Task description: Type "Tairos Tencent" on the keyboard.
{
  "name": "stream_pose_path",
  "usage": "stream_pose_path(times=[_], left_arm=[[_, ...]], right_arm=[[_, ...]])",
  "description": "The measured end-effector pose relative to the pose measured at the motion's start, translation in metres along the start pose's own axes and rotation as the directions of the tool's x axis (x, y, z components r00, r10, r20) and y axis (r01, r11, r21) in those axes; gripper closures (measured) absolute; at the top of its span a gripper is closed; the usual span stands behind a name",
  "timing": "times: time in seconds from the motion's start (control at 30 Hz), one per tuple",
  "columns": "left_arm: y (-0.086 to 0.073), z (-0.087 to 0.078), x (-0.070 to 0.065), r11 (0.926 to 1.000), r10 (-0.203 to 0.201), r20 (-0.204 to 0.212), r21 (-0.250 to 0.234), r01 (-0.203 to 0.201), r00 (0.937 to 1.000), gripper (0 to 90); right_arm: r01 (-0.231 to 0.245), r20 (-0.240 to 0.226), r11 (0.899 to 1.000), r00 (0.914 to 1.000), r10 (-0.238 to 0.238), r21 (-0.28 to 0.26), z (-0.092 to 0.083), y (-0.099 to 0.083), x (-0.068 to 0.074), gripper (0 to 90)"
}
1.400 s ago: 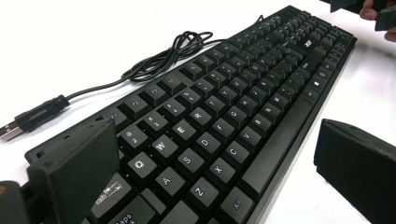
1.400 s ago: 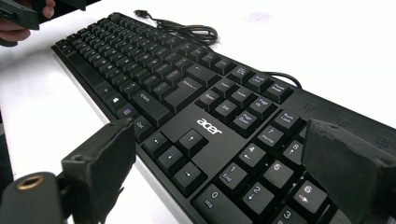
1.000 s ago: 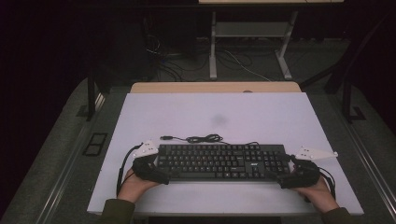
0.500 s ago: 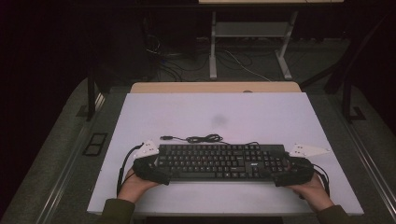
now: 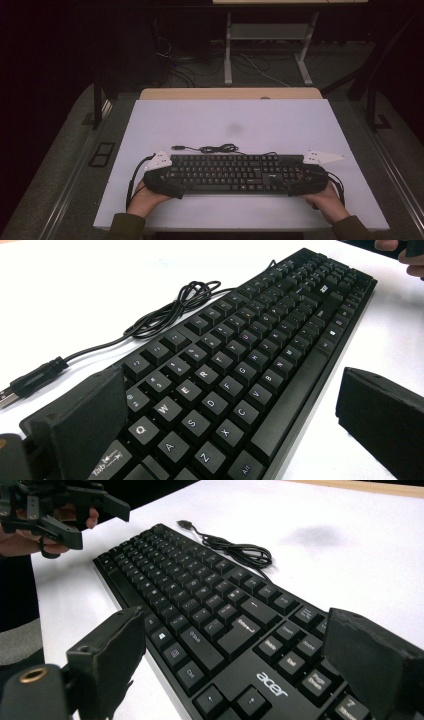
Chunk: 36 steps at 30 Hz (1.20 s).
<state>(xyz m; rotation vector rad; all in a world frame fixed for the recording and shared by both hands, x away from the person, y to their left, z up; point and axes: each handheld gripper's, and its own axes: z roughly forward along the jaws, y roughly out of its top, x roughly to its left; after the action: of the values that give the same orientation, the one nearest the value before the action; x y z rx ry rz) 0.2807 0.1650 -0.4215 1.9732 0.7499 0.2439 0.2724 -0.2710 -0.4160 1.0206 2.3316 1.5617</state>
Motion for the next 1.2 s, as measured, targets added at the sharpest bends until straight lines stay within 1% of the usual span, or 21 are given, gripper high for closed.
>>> stream_pose_path(times=[0.13, 0.4, 0.57, 0.6, 0.77, 0.87, 0.93, 1.0, 1.07, 1.1, 1.2], left_arm=[[0.000, 0.000, 0.000, 1.0000, 0.005, 0.001, 0.002, -0.005, 1.0000, 0.0], [0.000, 0.000, -0.001, 1.0000, 0.008, -0.004, 0.003, -0.008, 1.0000, 0.0], [0.000, 0.000, -0.001, 1.0000, 0.005, -0.005, -0.002, -0.005, 1.0000, 0.0], [0.000, 0.000, -0.001, 1.0000, 0.004, -0.005, -0.002, -0.004, 1.0000, 0.0], [0.000, 0.000, -0.001, 1.0000, 0.005, -0.005, -0.002, -0.005, 1.0000, 0.0], [0.000, 0.000, -0.001, 1.0000, 0.008, -0.003, -0.001, -0.008, 1.0000, 0.0], [0.000, 0.001, -0.001, 1.0000, 0.005, -0.003, -0.001, -0.005, 1.0000, 0.0], [0.000, 0.001, -0.001, 1.0000, 0.005, -0.002, -0.001, -0.005, 1.0000, 0.0], [0.000, 0.001, -0.001, 1.0000, 0.008, -0.002, 0.000, -0.008, 1.0000, 0.0], [0.000, 0.001, -0.001, 1.0000, 0.005, -0.002, 0.000, -0.005, 1.0000, 0.0], [0.000, 0.001, -0.001, 1.0000, 0.004, -0.002, -0.001, -0.004, 1.0000, 0.0]], right_arm=[[0.006, -0.006, 1.000, 1.0000, -0.006, -0.001, 0.002, 0.002, 0.001, 10.0], [-0.003, -0.024, 1.000, 0.9997, 0.003, -0.008, 0.010, 0.005, 0.002, 10.5], [0.008, -0.037, 1.000, 0.9993, -0.009, -0.006, 0.014, 0.007, 0.003, 10.7], [0.008, -0.038, 1.000, 0.9992, -0.009, -0.005, 0.015, 0.007, 0.003, 16.6], [0.012, -0.042, 1.000, 0.9990, -0.011, 0.004, 0.018, 0.009, 0.005, 17.4], [0.014, -0.048, 1.000, 0.9987, -0.014, 0.007, 0.021, 0.009, 0.006, 23.3], [0.013, -0.050, 1.000, 0.9987, -0.013, 0.008, 0.021, 0.010, 0.006, 24.4], [0.014, -0.051, 1.000, 0.9986, -0.014, 0.004, 0.022, 0.010, 0.006, 29.3], [0.013, -0.053, 1.000, 0.9985, -0.013, 0.004, 0.023, 0.010, 0.006, 30.5], [0.010, -0.061, 1.000, 0.9981, -0.010, 0.006, 0.023, 0.011, 0.006, 33.8], [0.011, -0.068, 1.000, 0.9976, -0.010, 0.011, 0.025, 0.012, 0.007, 37.6]])
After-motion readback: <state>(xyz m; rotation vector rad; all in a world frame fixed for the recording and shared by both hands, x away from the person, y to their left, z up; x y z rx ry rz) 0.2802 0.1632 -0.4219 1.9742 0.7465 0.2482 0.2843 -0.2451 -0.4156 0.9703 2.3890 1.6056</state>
